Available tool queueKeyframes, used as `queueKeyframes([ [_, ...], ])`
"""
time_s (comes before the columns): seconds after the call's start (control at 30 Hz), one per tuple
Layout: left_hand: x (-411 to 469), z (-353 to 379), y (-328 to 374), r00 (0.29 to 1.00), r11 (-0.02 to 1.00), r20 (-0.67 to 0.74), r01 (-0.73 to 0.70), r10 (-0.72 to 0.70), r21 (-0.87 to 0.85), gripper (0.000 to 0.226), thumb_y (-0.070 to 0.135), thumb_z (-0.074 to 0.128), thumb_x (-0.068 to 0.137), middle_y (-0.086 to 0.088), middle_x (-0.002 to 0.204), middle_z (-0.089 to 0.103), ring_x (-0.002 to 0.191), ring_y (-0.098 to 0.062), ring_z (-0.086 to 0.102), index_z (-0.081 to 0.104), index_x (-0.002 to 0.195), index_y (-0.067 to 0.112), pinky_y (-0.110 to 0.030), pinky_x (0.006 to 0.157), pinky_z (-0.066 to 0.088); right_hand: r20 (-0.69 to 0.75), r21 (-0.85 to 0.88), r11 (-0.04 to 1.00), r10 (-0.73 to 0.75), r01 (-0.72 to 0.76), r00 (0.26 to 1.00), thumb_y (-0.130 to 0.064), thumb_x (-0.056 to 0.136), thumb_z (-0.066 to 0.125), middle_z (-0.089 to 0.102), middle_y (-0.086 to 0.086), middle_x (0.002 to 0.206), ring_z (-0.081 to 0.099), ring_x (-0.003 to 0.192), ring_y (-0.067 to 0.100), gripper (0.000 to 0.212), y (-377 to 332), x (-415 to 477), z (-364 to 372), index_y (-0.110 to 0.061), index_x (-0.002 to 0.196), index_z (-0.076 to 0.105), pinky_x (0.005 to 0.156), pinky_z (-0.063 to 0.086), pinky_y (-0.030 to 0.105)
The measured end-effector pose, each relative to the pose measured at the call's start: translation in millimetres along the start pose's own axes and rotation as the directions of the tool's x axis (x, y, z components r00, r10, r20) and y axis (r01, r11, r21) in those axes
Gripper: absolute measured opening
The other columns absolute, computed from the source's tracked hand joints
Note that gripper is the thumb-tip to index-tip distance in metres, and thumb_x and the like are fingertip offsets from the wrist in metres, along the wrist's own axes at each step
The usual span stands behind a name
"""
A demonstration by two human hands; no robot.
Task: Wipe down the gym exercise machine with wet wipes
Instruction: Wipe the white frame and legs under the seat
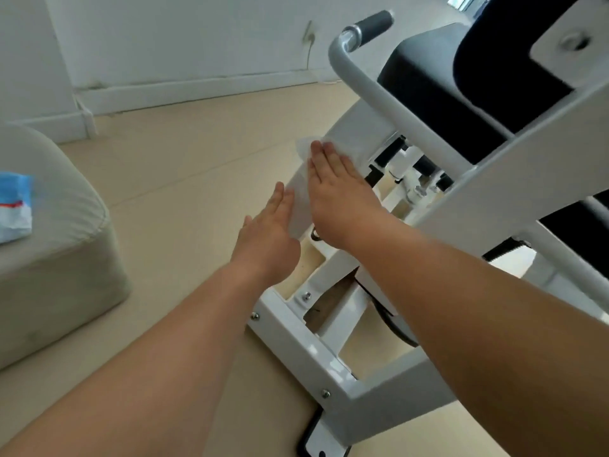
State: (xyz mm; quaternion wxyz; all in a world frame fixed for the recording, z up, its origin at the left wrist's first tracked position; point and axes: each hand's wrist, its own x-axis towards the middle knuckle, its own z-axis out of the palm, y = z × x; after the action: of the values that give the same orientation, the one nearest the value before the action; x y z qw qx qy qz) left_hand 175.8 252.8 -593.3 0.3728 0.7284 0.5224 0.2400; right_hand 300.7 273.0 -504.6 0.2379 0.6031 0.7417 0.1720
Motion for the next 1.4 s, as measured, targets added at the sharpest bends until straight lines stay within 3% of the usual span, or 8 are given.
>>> queueKeyframes([
  [0.2,-0.4,-25.6,32.8,0.993,0.994,-0.096,-0.080,0.072,-0.078,0.082,0.016,0.050,0.096,0.010,0.170,-0.004,0.155,-0.007,0.005,0.003,0.162,0.024,-0.047,0.126,0.013,-0.067,0.398,0.907,0.175,-0.135,0.982,0.001,0.100,0.033,0.008,0.025,0.168,0.008,0.158,0.033,0.061,32.8,-42.2,-36.3,0.009,0.158,0.014,0.129,0.009,0.034],
  [0.37,-4.6,-33.5,65.7,0.986,0.976,-0.109,-0.145,0.128,-0.164,0.082,0.011,0.049,0.096,0.014,0.169,-0.002,0.152,0.000,0.002,0.004,0.162,0.028,-0.043,0.127,0.011,-0.070,0.945,0.294,0.612,-0.145,0.787,-0.006,0.102,0.040,0.060,-0.008,0.106,0.058,0.101,0.013,0.038,32.2,-97.6,-72.4,-0.008,0.136,0.056,0.094,0.047,0.033],
  [0.47,-5.7,-35.6,84.9,0.975,0.952,-0.137,-0.202,0.174,-0.230,0.082,0.008,0.047,0.095,0.016,0.169,0.001,0.150,0.005,0.003,0.006,0.162,0.029,-0.028,0.125,0.009,-0.026,1.000,0.026,0.836,0.009,0.549,-0.027,0.100,0.035,0.067,0.003,0.129,0.061,0.122,0.018,0.049,40.3,-106.1,-80.2,-0.013,0.141,0.058,0.109,0.049,0.043],
  [0.5,-6.0,-36.9,89.6,0.972,0.941,-0.145,-0.219,0.186,-0.258,0.082,0.006,0.047,0.094,0.016,0.168,0.002,0.148,0.008,0.003,0.006,0.162,0.029,-0.025,0.124,0.008,-0.057,0.997,0.028,0.884,0.070,0.464,-0.027,0.098,0.033,0.063,0.006,0.138,0.057,0.130,0.022,0.053,42.1,-105.4,-83.9,-0.013,0.143,0.056,0.114,0.045,0.042],
  [0.57,-6.6,-38.2,99.0,0.965,0.920,-0.167,-0.244,0.201,-0.305,0.083,0.004,0.046,0.093,0.018,0.168,0.004,0.144,0.012,0.003,0.008,0.162,0.030,-0.026,0.125,0.009,-0.316,0.943,0.331,0.885,0.015,0.342,-0.016,0.098,0.031,0.048,0.016,0.155,0.043,0.145,0.029,0.056,45.6,-99.5,-87.3,-0.003,0.151,0.045,0.124,0.030,0.032],
  [0.67,-5.4,-42.0,105.3,0.955,0.916,-0.226,-0.256,0.191,-0.310,0.082,0.004,0.046,0.093,0.015,0.169,0.006,0.149,0.006,0.005,0.008,0.162,0.028,-0.027,0.126,0.011,-0.411,0.516,0.800,0.544,-0.306,0.731,-0.007,0.099,0.027,0.014,0.027,0.168,0.013,0.157,0.038,0.063,49.2,-77.0,-66.5,0.006,0.159,0.015,0.129,0.011,0.042],
  [0.8,0.9,-42.8,96.6,0.958,0.951,-0.178,-0.256,0.226,-0.172,0.082,0.008,0.047,0.097,0.017,0.168,-0.005,0.144,0.012,-0.003,0.001,0.161,0.031,-0.046,0.127,0.011,-0.047,0.331,0.802,0.540,-0.497,0.840,-0.035,0.104,0.042,-0.005,0.027,0.168,0.000,0.156,0.041,0.086,47.8,-60.8,-40.0,0.001,0.159,-0.013,0.128,0.003,0.051],
  [1.4,105.2,-119.5,83.8,0.939,0.910,-0.086,-0.295,0.332,0.293,0.101,-0.010,0.034,0.081,0.034,0.162,-0.009,0.154,-0.005,0.011,0.004,0.158,0.047,-0.055,0.124,0.017,-0.227,0.215,0.887,0.452,-0.409,0.862,-0.027,0.096,0.049,0.024,0.018,0.153,0.033,0.134,0.037,0.090,41.8,-16.0,-43.4,0.001,0.160,-0.007,0.118,0.023,0.048],
])
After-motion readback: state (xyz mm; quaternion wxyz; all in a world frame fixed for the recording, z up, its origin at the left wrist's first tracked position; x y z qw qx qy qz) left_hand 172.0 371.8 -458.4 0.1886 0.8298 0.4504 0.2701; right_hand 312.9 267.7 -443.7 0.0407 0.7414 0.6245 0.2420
